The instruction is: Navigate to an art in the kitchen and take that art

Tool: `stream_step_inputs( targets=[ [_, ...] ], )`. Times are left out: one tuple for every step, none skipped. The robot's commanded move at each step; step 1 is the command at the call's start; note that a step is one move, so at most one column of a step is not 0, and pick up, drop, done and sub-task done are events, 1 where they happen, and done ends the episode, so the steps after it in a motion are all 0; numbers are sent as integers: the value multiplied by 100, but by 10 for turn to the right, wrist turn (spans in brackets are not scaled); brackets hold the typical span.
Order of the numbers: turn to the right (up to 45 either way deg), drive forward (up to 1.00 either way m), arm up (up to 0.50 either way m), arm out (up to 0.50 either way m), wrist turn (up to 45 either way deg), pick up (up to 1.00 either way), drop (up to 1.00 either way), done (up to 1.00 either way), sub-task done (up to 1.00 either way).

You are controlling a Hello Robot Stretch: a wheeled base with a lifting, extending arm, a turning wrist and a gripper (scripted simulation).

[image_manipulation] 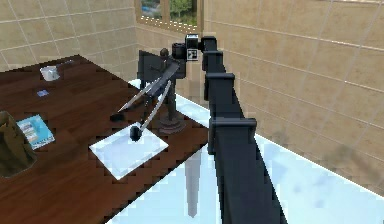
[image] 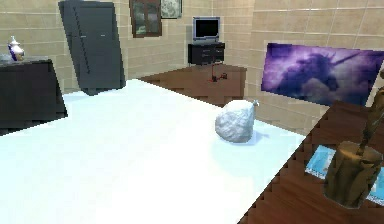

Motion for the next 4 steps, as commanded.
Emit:
stream_step_inputs(
  targets=[
    [0, 0, 0, 0, 450, 0, 0, 0, 0],
    [0, 0, 0, 0, 450, 0, 0, 0, 0],
    [0, 0, 0, 0, 300, 0, 0, 0, 0],
    [0, 0, 0, 0, 0, 100, 0, 0, 0]
  ],
)
